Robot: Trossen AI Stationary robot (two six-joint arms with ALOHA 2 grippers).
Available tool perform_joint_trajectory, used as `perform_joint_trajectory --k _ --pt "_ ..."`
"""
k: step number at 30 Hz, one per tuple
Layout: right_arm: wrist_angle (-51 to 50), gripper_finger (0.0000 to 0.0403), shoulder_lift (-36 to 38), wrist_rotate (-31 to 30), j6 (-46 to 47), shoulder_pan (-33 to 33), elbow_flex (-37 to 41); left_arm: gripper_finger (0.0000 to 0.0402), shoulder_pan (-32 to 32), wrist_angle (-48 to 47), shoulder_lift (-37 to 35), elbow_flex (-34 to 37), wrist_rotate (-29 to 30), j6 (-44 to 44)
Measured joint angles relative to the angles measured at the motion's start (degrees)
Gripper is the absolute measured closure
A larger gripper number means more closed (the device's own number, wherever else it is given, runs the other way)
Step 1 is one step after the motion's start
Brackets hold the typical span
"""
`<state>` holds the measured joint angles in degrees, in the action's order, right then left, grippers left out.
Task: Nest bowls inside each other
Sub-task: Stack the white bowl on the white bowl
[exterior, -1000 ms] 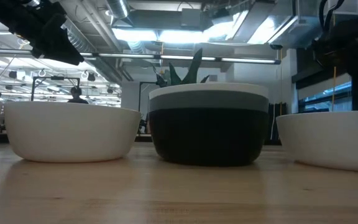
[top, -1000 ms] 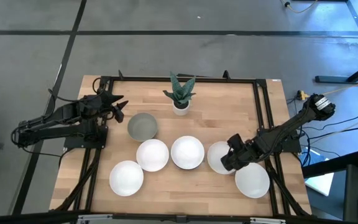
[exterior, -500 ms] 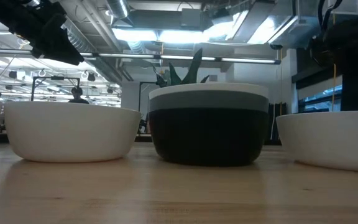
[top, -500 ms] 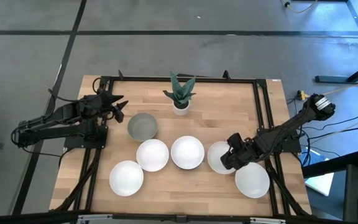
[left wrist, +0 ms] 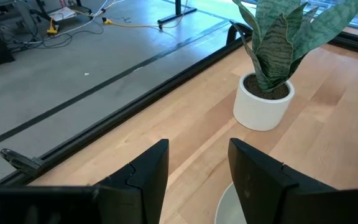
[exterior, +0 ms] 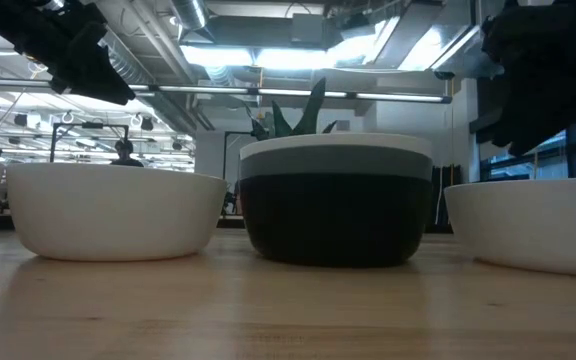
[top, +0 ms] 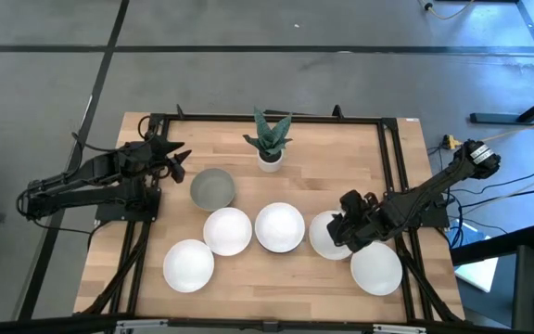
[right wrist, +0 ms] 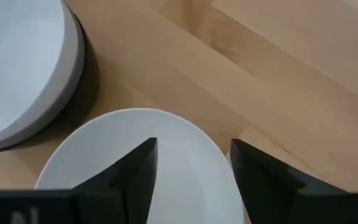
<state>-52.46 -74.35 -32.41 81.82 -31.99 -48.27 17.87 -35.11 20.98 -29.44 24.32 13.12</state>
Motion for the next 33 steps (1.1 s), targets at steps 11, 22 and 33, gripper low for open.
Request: perform_joint_trajectory --k 11,22,33 --pt "-5.9 0.0199 0.0 13.6 2.1 0.0 0.0 0.0240 0.0 0.0 0.0 0.0 0.0 0.0" --pt "-8.1 0.0198 0.0 24.4 2.1 0.0 0.0 0.0240 0.0 0.0 0.0 0.0 0.0 0.0" --pt "-6.3 0.0198 0.0 24.8 4.0 0.0 0.0 0.0240 0.0 0.0 0.0 0.0 0.0 0.0"
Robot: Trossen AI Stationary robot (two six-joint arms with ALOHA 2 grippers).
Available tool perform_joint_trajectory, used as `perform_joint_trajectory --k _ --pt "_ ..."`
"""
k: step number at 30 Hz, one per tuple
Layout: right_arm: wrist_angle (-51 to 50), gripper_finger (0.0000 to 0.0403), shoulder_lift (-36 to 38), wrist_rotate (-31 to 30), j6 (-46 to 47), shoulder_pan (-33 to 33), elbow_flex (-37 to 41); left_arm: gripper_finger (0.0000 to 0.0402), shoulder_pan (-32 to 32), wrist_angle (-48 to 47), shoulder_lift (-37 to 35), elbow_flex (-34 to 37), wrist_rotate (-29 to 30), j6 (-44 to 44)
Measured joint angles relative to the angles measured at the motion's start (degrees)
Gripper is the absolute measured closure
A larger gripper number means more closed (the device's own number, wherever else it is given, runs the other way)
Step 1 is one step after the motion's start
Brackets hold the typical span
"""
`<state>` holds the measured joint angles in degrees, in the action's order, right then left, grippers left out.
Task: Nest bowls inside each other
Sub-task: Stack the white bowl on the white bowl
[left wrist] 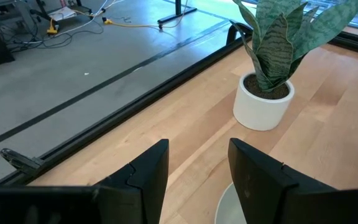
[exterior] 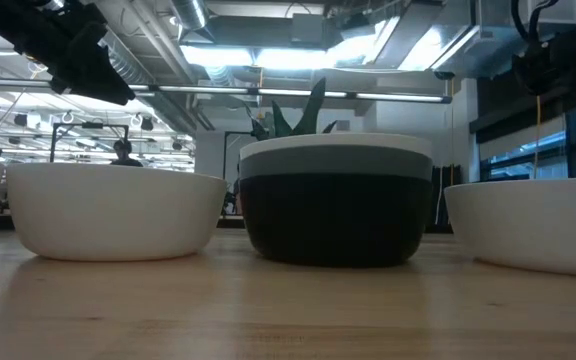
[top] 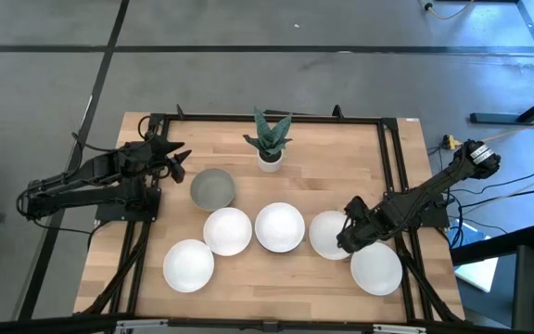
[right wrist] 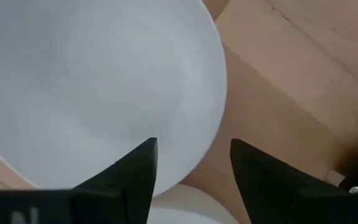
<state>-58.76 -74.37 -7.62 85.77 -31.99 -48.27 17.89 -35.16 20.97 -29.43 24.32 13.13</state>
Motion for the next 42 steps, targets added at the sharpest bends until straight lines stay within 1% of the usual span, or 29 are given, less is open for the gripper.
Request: perform_joint_trajectory --k 4,9,15,18,22,30,37,42 --pt "0.5 0.0198 -0.6 0.3 1.5 0.0 0.0 0.0240 0.0 0.0 0.0 0.0 0.0 0.0" --pt "1.1 0.0198 -3.4 4.2 2.2 0.1 0.1 0.0240 0.0 0.0 0.0 0.0 0.0 0.0" --pt "2.4 0.0204 -6.2 4.5 2.2 0.4 0.1 0.0240 0.0 0.0 0.0 0.0 0.0 0.0" --pt "2.7 0.0225 -7.4 4.8 2.3 0.7 0.1 0.0240 0.0 0.0 0.0 0.0 0.0 0.0" --pt "3.1 0.0268 -7.9 4.7 2.2 0.7 0.1 0.0240 0.0 0.0 0.0 0.0 0.0 0.0" --pt "2.6 0.0387 -7.9 4.5 2.0 0.7 0.0 0.0240 0.0 0.0 0.0 0.0 0.0 -0.2" --pt "2.3 0.0395 -7.9 4.2 1.9 1.7 0.0 0.0240 0.0 0.0 0.0 0.0 0.0 -0.2" --pt "2.2 0.0397 -7.8 2.9 -0.3 4.9 0.0 0.0240 0.0 0.0 0.0 0.0 0.0 -0.2"
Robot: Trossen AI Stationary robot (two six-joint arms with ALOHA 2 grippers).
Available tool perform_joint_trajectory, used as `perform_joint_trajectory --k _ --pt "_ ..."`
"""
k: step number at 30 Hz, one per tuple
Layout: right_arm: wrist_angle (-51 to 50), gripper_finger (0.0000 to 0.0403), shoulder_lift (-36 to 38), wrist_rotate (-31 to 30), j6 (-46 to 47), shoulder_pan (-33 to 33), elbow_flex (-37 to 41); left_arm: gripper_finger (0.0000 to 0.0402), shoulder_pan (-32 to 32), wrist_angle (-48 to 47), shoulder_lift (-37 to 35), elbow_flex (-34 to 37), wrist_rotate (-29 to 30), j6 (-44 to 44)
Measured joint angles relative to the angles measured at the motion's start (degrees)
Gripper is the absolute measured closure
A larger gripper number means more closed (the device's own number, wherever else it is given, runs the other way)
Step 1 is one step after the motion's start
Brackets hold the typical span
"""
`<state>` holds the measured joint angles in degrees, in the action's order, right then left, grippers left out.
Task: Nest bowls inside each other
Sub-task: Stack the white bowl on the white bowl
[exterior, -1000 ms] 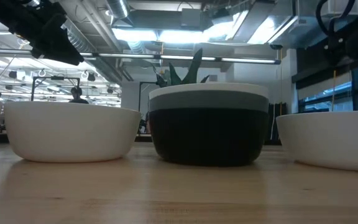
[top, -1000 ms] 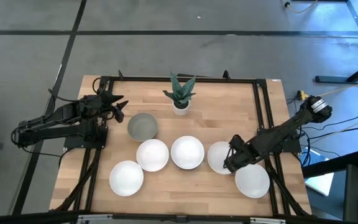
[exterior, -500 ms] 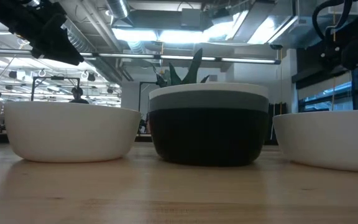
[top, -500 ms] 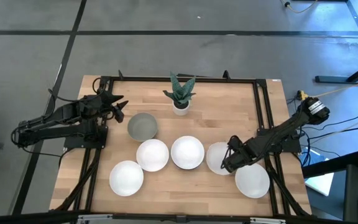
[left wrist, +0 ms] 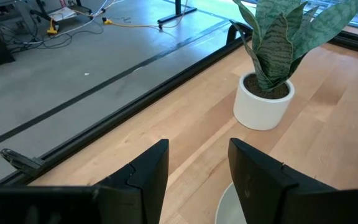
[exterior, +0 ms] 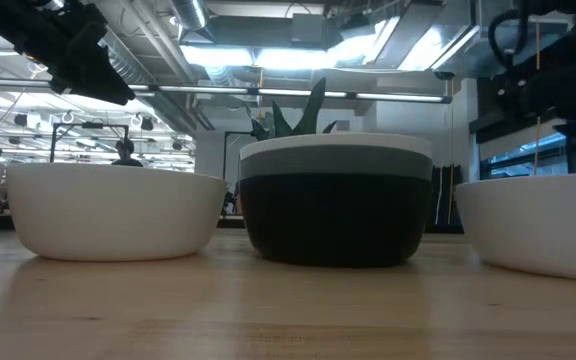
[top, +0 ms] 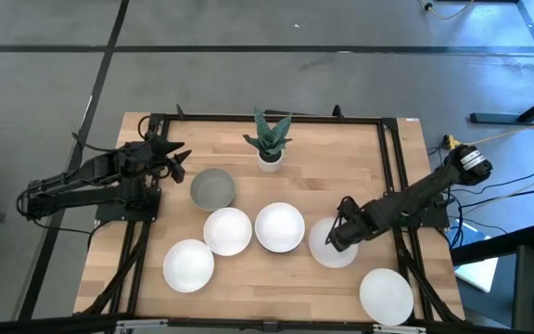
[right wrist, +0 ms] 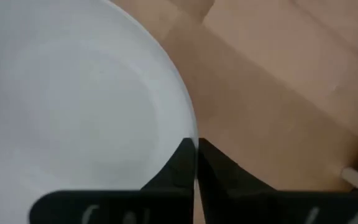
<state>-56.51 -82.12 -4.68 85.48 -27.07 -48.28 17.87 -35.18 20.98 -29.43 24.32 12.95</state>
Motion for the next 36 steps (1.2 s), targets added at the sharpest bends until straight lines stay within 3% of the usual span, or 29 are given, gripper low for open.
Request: perform_joint_trajectory --k 10,20,27,36 --pt "-3.3 0.0399 5.3 -3.9 -10.2 8.2 -3.4 0.0240 0.0 0.0 0.0 0.0 0.0 0.0" --pt "-14.6 0.0399 6.6 -11.0 -20.1 15.2 -17.5 0.0240 0.0 0.0 0.0 0.0 0.0 0.0" --pt "-7.1 0.0399 4.6 -12.9 -27.7 18.0 -25.4 0.0240 0.0 0.0 0.0 0.0 0.0 0.0" --pt "6.1 0.0399 -2.4 -8.3 -36.8 19.1 -26.0 0.0240 0.0 0.0 0.0 0.0 0.0 0.0"
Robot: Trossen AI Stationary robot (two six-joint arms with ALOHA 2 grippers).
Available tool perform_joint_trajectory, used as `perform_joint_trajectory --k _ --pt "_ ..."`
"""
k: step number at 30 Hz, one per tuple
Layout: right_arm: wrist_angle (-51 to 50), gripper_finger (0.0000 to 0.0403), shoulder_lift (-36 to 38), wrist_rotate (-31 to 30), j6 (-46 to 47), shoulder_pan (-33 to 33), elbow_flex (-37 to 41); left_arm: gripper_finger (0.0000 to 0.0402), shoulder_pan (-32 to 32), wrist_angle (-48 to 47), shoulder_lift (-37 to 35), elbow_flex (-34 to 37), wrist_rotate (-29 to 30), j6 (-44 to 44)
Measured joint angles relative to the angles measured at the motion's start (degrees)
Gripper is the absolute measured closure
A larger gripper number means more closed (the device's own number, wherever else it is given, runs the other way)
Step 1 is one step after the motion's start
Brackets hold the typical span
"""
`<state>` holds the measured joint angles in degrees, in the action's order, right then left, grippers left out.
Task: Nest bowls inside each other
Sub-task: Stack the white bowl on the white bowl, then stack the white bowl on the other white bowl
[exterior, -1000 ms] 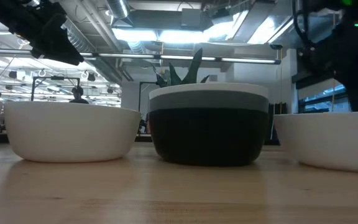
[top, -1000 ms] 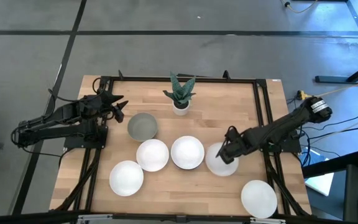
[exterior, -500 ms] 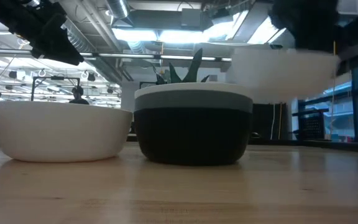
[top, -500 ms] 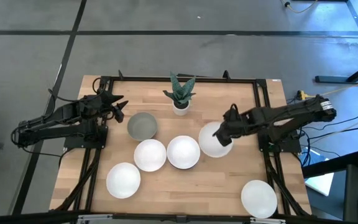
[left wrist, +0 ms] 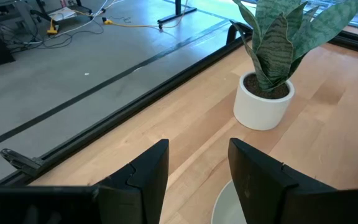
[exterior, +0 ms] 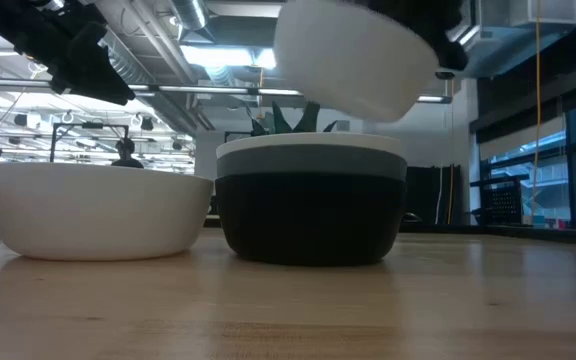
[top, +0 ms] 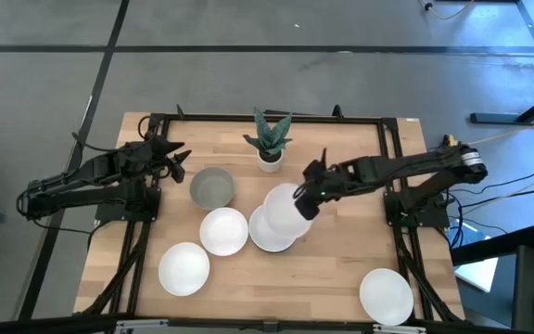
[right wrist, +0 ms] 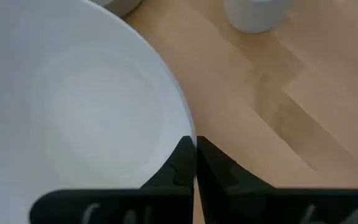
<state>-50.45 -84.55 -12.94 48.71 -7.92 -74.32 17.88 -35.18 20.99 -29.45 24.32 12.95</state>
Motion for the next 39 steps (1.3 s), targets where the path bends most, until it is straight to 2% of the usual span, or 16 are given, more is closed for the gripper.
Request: perform_joint_trajectory --k 7,15,29,39 --pt "5.0 0.0399 -6.1 6.0 -2.7 0.7 0.0 0.0240 0.0 0.0 0.0 0.0 0.0 0.0" --pt "5.7 0.0399 -12.1 10.1 -4.0 1.1 0.0 0.0240 0.0 0.0 0.0 0.0 0.0 0.0" --pt "-1.2 0.0398 -13.0 12.7 -2.8 1.6 0.0 0.0240 0.0 0.0 0.0 0.0 0.0 0.0" --pt "0.8 0.0324 -12.8 13.6 -2.2 2.0 0.0 0.0240 0.0 0.0 0.0 0.0 0.0 0.0"
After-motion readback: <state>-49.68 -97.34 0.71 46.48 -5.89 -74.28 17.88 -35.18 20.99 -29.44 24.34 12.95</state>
